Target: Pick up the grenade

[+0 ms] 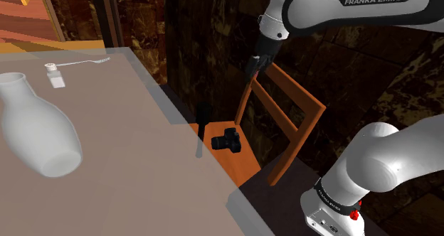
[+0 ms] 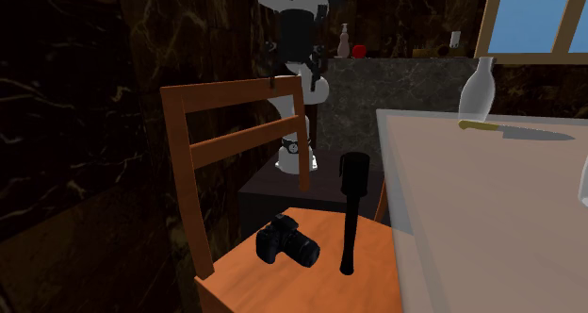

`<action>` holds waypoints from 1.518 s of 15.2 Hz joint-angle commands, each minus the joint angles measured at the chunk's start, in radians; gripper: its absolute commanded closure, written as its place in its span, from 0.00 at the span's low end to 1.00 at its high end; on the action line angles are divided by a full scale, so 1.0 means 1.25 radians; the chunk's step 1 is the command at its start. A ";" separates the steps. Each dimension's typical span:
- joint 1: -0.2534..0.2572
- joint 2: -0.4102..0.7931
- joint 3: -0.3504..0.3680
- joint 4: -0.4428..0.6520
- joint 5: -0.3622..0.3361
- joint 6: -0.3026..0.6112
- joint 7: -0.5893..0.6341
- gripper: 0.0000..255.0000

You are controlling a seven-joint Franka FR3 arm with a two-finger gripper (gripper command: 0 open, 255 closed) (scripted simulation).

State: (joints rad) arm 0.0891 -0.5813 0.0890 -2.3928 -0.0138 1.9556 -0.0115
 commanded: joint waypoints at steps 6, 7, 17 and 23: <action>0.029 0.153 0.065 0.026 0.029 0.141 0.076 0.00; 0.033 0.177 0.074 0.034 0.031 0.159 0.087 0.00; 0.055 0.388 0.137 0.117 0.007 0.301 0.178 0.00; 0.054 0.419 0.139 0.086 -0.005 0.362 0.188 0.00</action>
State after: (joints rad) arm 0.1565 -0.0641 0.2623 -2.2823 -0.0173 2.3977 0.2206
